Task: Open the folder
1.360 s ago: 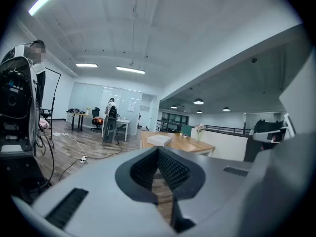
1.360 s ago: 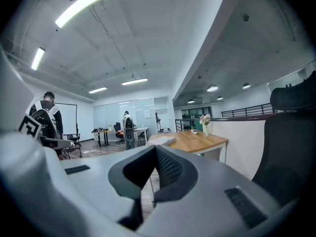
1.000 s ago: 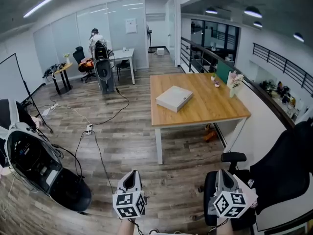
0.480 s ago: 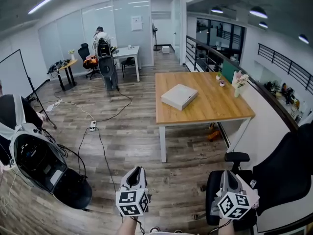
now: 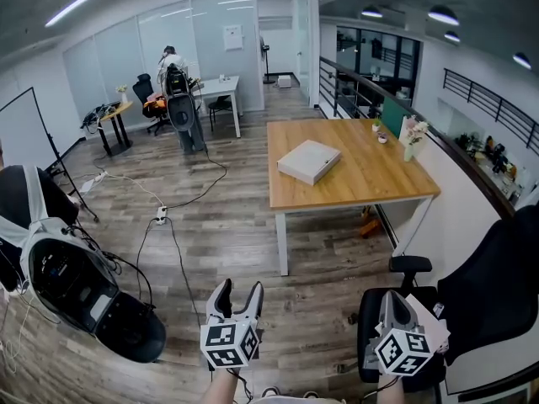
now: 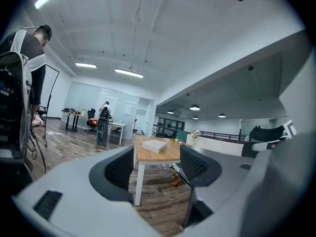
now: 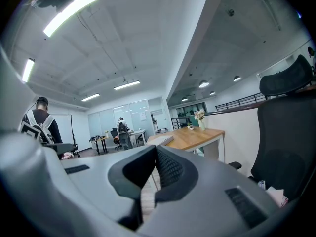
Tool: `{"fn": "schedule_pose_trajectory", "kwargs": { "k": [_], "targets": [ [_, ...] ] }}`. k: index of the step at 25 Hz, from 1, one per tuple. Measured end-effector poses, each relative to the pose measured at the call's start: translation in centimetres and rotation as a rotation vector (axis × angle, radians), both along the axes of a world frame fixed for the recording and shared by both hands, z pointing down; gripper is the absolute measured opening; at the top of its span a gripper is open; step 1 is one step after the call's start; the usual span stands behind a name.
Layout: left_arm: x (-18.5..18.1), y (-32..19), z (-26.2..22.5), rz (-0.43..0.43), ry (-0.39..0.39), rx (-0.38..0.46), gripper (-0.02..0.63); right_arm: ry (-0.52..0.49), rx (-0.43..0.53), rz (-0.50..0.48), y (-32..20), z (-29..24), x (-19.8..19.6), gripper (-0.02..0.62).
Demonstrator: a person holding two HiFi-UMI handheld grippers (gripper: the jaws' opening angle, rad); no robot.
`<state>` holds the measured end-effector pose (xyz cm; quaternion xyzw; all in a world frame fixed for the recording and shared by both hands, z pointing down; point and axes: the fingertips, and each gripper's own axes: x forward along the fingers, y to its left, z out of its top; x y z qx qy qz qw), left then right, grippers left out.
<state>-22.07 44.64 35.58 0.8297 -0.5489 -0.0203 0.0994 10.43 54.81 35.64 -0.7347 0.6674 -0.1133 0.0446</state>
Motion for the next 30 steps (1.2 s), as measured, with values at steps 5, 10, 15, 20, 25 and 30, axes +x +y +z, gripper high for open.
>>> {"fn": "schedule_pose_trajectory", "kwargs": {
  "k": [5, 10, 15, 20, 25, 30],
  "targets": [
    [0.2, 0.2, 0.8, -0.001, 0.02, 0.013, 0.359, -0.001, -0.003, 0.002, 0.4, 1.3, 0.3, 0.002],
    [0.4, 0.0, 1.1, 0.008, 0.025, 0.02, 0.411, 0.002, -0.004, 0.003, 0.3, 1.7, 0.3, 0.003],
    [1.4, 0.0, 2.2, 0.056, 0.018, 0.028, 0.46, 0.006, -0.005, 0.007, 0.2, 2.7, 0.4, 0.006],
    [1.1, 0.2, 2.1, 0.095, 0.048, 0.053, 0.501, 0.009, -0.007, 0.016, 0.2, 2.8, -0.4, 0.006],
    [-0.8, -0.1, 2.0, 0.104, 0.052, 0.048, 0.518, 0.01, -0.007, 0.019, -0.3, 2.5, -2.3, 0.009],
    [-3.5, -1.3, 2.8, 0.083, 0.018, 0.032, 0.517, -0.011, 0.005, 0.029, -1.5, 2.5, -4.6, 0.011]
  ]
}}
